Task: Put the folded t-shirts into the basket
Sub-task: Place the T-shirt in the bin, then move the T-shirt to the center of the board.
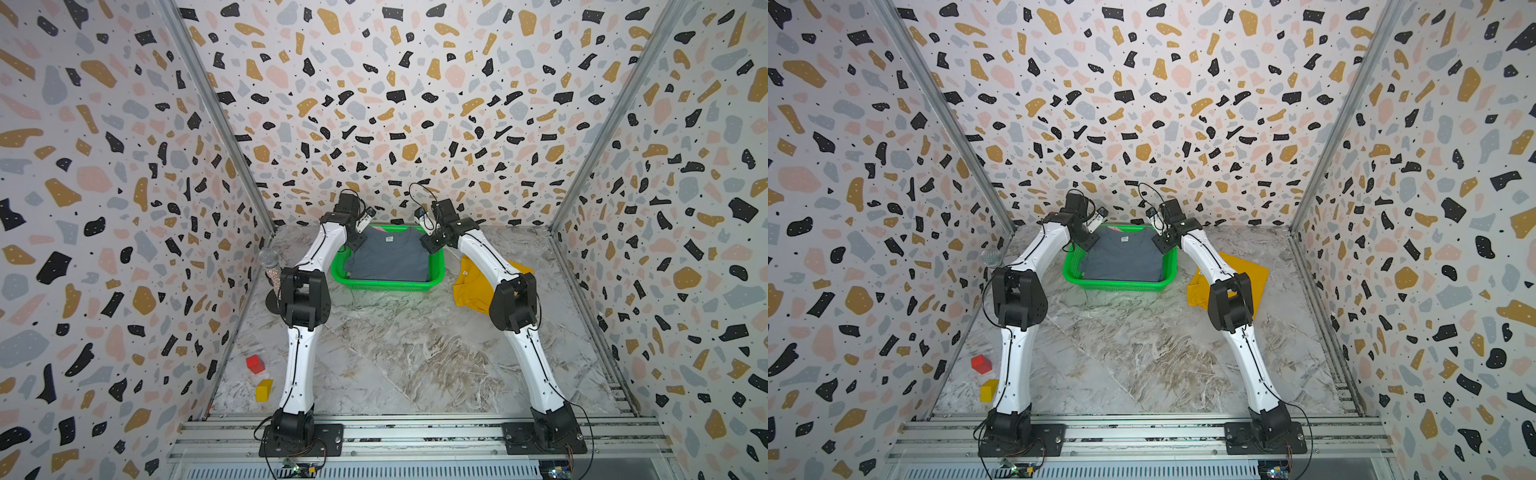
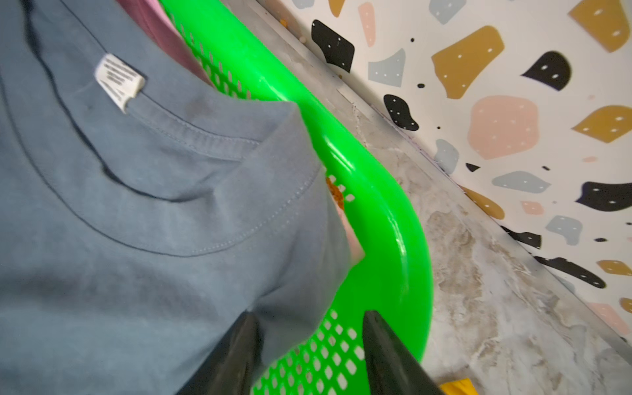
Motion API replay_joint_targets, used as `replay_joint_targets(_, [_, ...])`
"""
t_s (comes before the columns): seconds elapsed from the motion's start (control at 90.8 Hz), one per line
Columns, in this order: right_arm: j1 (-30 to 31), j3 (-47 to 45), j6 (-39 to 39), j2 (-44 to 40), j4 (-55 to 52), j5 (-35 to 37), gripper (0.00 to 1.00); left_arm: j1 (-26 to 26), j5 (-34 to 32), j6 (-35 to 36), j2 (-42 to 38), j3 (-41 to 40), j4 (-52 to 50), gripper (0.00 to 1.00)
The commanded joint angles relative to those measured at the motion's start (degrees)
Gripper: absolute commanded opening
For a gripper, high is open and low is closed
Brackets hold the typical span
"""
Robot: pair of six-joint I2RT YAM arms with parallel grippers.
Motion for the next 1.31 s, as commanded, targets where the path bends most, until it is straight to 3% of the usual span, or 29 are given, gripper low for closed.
replay_joint_targets(0.0, [-0.40, -0.22, -1.86, -5.24, -1.52, 4.03, 0.59, -0.02, -4.43, -0.96, 0.02, 2.06, 1.20, 0.63])
replay_joint_targets(0.198, [-1.05, -5.92, -3.25, -11.82, -3.14, 2.12, 0.62, -0.23, -5.78, -2.73, -1.98, 1.87, 0.05, 0.74])
replay_joint_targets(0.374, [-2.03, -17.52, -5.13, -21.95, -3.09, -3.42, 0.65, -0.37, 1.91, -5.61, -5.13, -1.61, -2.17, 0.78])
replay_joint_targets(0.584, [-4.48, -32.71, -7.68, -31.50, -3.02, -2.94, 0.66, -1.90, 6.70, -4.63, -4.41, -3.52, -3.00, 0.79])
replay_joint_targets(0.947, [-10.50, -52.61, -8.81, -43.05, -2.71, -3.94, 0.65, -3.85, 3.69, -2.22, 5.88, 4.78, -3.49, 0.75])
replay_joint_targets(1.134, [-11.04, -61.28, -10.33, -45.96, 0.09, -0.27, 0.65, -3.85, 4.16, -2.61, 10.71, 9.96, -7.92, 0.76])
replay_joint_targets(1.299, [-11.04, -67.54, -12.04, -47.56, 1.83, 1.34, 0.67, -3.84, 5.49, -4.05, 10.18, 12.89, -11.82, 0.78])
